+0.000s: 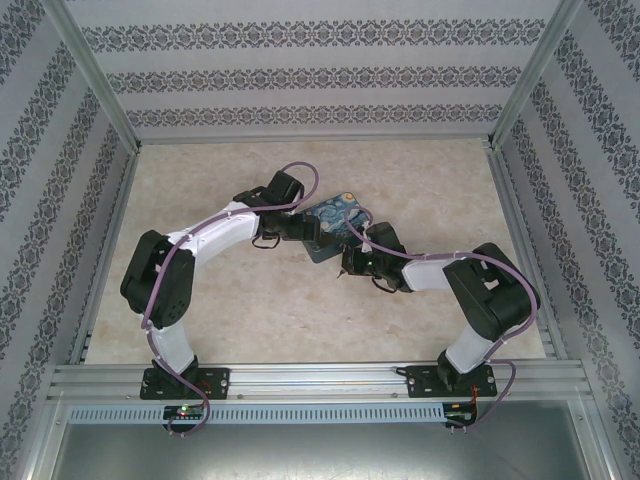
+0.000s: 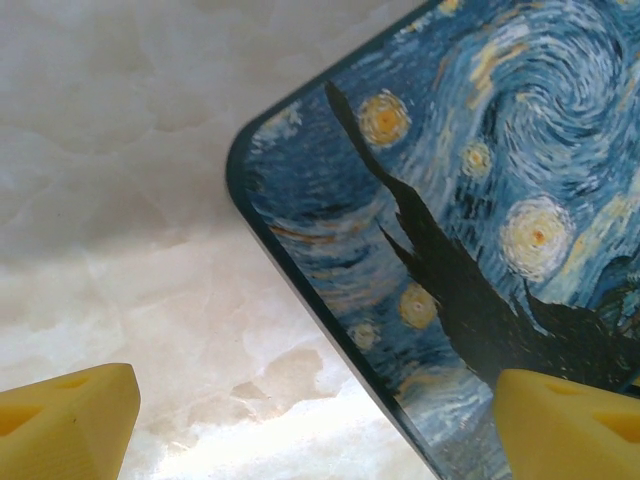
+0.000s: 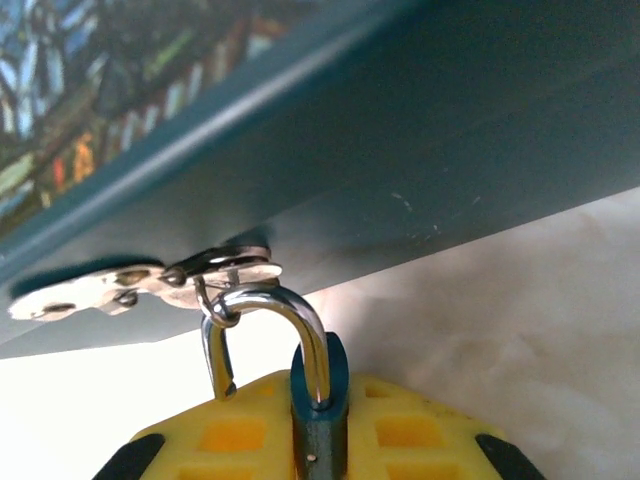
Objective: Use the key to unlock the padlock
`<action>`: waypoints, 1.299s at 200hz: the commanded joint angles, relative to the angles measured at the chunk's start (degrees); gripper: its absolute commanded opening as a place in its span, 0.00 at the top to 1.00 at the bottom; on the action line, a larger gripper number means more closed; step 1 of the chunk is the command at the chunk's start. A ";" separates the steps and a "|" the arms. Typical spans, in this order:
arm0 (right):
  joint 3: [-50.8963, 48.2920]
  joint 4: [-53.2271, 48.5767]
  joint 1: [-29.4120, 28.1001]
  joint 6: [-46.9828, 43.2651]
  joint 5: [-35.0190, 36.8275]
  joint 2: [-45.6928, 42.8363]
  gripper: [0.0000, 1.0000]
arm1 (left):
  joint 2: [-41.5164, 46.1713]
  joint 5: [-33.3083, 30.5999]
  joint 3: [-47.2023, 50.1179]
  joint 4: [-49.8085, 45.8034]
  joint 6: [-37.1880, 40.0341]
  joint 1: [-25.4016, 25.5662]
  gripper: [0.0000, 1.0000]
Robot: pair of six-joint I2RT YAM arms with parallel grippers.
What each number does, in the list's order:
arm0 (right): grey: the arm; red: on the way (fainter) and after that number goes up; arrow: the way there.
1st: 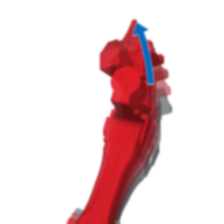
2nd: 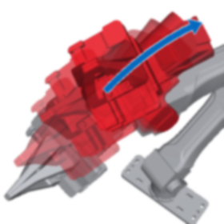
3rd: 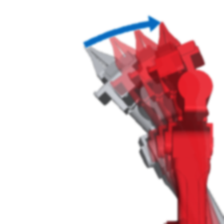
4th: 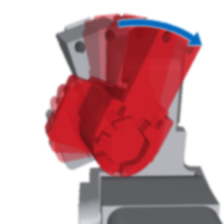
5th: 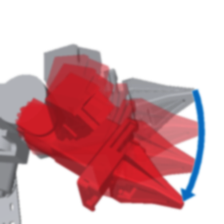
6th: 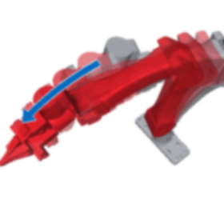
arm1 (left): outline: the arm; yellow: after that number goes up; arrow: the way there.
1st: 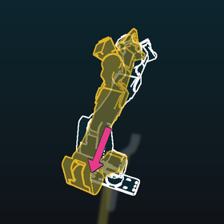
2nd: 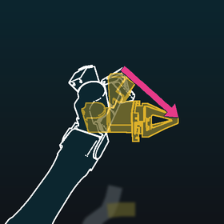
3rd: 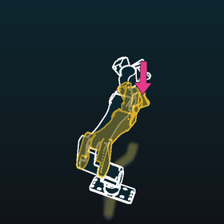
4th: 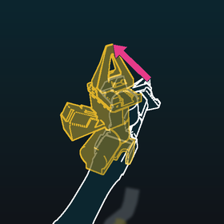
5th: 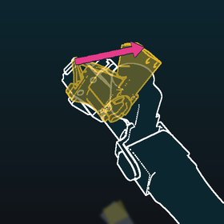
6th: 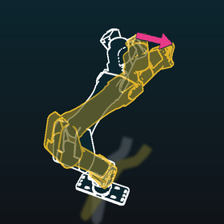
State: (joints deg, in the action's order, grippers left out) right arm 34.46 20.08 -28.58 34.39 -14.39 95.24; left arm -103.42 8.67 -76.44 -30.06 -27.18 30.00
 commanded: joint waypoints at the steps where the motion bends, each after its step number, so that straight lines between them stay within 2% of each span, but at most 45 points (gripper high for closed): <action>1: -1.49 -0.52 1.02 0.24 0.28 -1.64 0.80 | -0.12 -1.02 -0.37 -1.02 0.99 0.16 0.09; 19: -2.00 0.04 1.41 0.24 0.01 -2.37 0.78 | -0.03 -0.69 -0.31 -0.87 0.72 0.18 0.09; 43: -3.18 1.28 2.28 0.61 -0.81 -3.77 0.69 | 0.12 0.02 -0.09 -0.31 0.40 0.15 0.09; 61: -4.03 2.06 2.93 0.80 -1.61 -5.07 0.58 | -0.01 0.39 -0.15 -0.18 0.13 0.22 0.09; 84: -4.91 2.19 3.85 0.78 -2.22 -6.44 0.56 | 0.04 0.47 -0.13 -0.08 0.09 0.20 0.09; 164: -4.58 5.76 5.02 0.68 -7.70 -3.56 0.60 | 0.06 0.47 -0.26 -0.23 0.18 0.22 0.09; 233: -3.48 7.71 4.75 1.29 -8.54 0.06 0.68 | -0.21 0.59 -0.72 -0.27 0.33 0.15 0.09; 260: -3.26 8.05 4.67 1.29 -8.81 0.71 0.75 | -0.39 0.78 -0.98 -0.34 0.37 0.20 0.09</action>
State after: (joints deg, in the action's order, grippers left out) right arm 30.22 26.87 -23.83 35.57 -21.98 94.26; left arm -103.42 8.97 -76.42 -30.04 -27.20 30.00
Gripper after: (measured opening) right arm 0.282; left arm 0.913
